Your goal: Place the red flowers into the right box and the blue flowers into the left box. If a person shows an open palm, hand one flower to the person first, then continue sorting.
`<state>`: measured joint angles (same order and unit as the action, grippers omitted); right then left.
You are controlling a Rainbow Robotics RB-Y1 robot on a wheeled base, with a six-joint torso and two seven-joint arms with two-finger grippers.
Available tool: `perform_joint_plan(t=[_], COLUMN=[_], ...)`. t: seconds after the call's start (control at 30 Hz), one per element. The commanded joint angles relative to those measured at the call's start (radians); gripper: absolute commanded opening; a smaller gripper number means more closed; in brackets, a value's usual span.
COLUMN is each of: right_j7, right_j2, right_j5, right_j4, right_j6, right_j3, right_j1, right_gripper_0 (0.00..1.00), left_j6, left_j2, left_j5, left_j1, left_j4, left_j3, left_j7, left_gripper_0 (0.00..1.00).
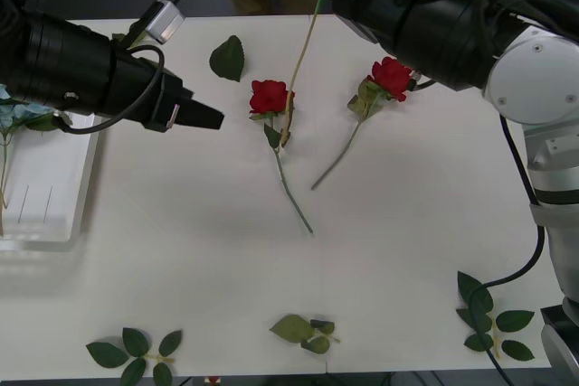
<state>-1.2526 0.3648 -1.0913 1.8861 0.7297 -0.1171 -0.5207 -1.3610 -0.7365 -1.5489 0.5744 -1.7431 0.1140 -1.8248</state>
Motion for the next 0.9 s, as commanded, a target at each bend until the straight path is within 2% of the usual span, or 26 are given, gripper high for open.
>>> perform_joint_plan(t=[0.03, 0.13, 0.3, 0.5, 0.7, 0.8, 0.83, 0.87, 0.9], right_j7=[-0.008, -0.008, -0.007, -0.008, -0.008, -0.008, -0.01, -0.01, -0.01], right_j2=[-0.017, -0.012, -0.01, -0.01, -0.01, -0.01, -0.01, -0.01, -0.01], right_j5=[-0.041, -0.044, -0.065, -0.082, -0.082, -0.082, -0.082, -0.082, -0.082], right_j4=[-0.01, -0.01, -0.01, -0.008, -0.01, -0.01, -0.01, -0.01, -0.01], right_j6=[-0.024, -0.024, -0.035, -0.047, -0.049, -0.049, -0.047, -0.047, -0.049], right_j3=[-0.024, -0.024, -0.024, -0.022, -0.022, -0.024, -0.022, -0.022, -0.022], right_j1=[-0.03, -0.03, -0.03, -0.03, -0.024, -0.021, -0.021, -0.019, -0.019], right_gripper_0=[0.0, 0.0, 0.0, 0.0, 0.0, 0.0, 0.0, 0.0, 0.0], left_j6=[0.062, 0.062, 0.145, 0.369, 0.487, 0.497, 0.5, 0.504, 0.507], left_j2=[0.066, 0.106, 0.144, 0.151, 0.187, 0.2, 0.201, 0.204, 0.206], left_j5=[-0.273, -0.392, -0.419, -0.453, -0.462, -0.467, -0.467, -0.468, -0.474], left_j1=[-0.002, -0.001, 0.015, 0.033, 0.059, 0.059, 0.059, 0.061, 0.061], left_j4=[0.114, 0.178, 0.211, 0.2, 0.2, 0.2, 0.201, 0.2, 0.2], left_j3=[-0.028, -0.017, 0.067, 0.225, 0.293, 0.293, 0.293, 0.293, 0.293], left_j7=[-0.283, -0.404, -0.511, -0.528, -0.518, -0.511, -0.513, -0.51, -0.508], left_gripper_0=[1.0, 1.0, 1.0, 1.0, 1.0, 1.0, 0.84, 0.13, 0.0])
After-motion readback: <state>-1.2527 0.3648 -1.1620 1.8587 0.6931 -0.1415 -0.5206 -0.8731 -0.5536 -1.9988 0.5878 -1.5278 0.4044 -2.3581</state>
